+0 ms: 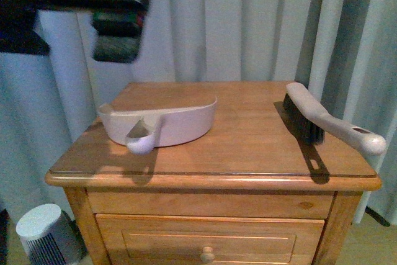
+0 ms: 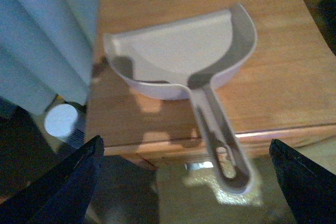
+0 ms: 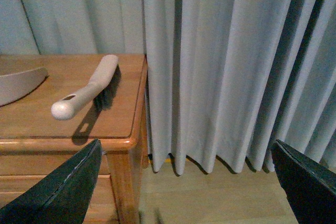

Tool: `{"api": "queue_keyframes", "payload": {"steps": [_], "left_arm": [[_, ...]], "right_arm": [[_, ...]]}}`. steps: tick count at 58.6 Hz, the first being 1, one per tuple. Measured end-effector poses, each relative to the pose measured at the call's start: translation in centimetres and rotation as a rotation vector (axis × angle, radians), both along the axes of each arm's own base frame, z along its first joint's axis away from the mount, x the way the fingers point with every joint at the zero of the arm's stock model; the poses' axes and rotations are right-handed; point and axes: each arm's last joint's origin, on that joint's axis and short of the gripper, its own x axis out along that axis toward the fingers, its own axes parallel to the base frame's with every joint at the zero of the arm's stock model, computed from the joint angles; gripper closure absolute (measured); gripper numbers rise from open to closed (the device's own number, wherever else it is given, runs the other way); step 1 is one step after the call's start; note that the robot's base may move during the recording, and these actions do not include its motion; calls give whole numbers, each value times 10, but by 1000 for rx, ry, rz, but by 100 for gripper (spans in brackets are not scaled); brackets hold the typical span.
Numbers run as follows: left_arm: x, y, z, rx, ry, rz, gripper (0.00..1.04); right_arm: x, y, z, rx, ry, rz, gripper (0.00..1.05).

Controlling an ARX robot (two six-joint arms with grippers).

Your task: Clean up trash

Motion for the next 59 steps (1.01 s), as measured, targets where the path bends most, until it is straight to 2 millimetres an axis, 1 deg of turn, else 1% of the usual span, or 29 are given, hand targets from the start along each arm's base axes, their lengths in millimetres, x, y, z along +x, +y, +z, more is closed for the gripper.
{"api": "queue_keyframes", "payload": {"steps": [4,11,16,27,40,47,53,54,56,59], "left_arm": [[11,-19,-18,9,60,10,8],[25,-31,-43,21,133,53,8],[32,-36,-55,20,167,76,8],[45,-46,-71,7,187,90,8],[57,-52,-92,35,215,105,8],[67,-57,-92,40,195,109,8],[69,-59,-91,46,185,105,8],[69,-59,-91,48,185,103,8],[70,-59,-91,49,185,103,13],[70,-59,-90,52,184,100,21]], "right_arm": [[0,0,0,0,0,0,7],[0,0,0,0,0,0,7],[0,0,0,0,0,0,7],[0,0,0,0,0,0,7],[0,0,0,0,0,0,7],[0,0,0,0,0,0,7],[0,0,0,0,0,0,7],[0,0,0,0,0,0,7],[0,0,0,0,0,0,7],[0,0,0,0,0,0,7]]}}
